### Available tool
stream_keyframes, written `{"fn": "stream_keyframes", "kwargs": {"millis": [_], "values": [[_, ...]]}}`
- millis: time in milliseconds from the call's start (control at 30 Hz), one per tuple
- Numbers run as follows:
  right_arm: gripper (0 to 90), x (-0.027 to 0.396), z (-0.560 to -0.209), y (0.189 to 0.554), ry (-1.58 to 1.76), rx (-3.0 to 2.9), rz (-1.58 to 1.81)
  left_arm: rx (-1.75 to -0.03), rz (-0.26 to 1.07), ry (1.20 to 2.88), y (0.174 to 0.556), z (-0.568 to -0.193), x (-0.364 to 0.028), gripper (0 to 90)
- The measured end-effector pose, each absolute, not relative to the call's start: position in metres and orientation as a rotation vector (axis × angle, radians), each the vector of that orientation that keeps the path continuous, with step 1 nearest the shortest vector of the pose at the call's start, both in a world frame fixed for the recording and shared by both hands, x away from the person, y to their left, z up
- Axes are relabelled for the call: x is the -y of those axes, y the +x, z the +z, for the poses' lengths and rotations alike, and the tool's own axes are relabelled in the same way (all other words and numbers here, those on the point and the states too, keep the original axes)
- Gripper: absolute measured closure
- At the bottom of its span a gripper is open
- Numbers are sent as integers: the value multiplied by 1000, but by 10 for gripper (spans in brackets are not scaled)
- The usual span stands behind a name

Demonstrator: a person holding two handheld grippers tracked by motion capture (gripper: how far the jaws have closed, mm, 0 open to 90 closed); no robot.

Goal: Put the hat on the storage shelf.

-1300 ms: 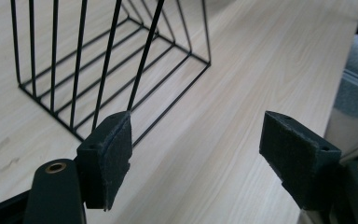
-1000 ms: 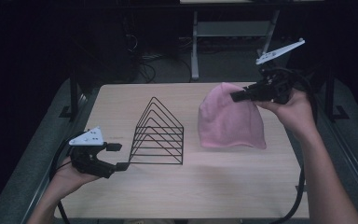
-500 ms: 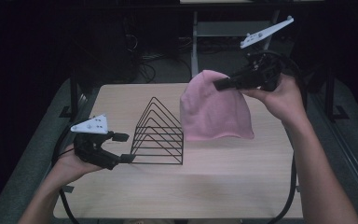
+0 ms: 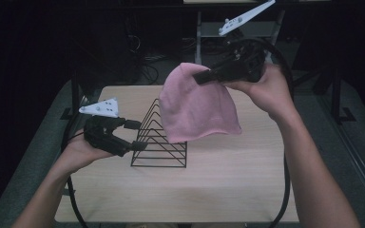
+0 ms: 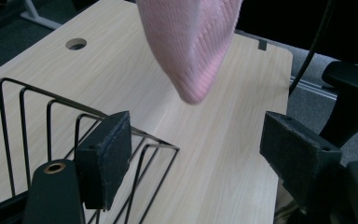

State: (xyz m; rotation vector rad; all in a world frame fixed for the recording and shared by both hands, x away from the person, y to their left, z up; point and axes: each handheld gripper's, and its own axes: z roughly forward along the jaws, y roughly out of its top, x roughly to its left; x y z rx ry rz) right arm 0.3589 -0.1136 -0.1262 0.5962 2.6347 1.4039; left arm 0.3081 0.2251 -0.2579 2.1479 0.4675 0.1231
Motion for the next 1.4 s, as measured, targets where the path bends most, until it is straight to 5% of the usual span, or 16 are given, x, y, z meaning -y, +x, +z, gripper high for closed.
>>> {"fn": "stream_keyframes", "kwargs": {"millis": [600, 800, 867, 1400], "values": [[788, 61, -121, 370, 441, -2690, 1458, -514, 55, 2117, 333, -256, -226, 350], [789, 48, -122, 374, 426, -2691, 1459, -478, 89, 2117, 333, -252, -235, 716], [789, 47, -122, 374, 429, -2693, 1460, -485, 93, 2118, 333, -252, -236, 778], [789, 35, -135, 390, 464, -2659, 1440, -580, 214, 2190, 353, -252, -248, 817]]}}
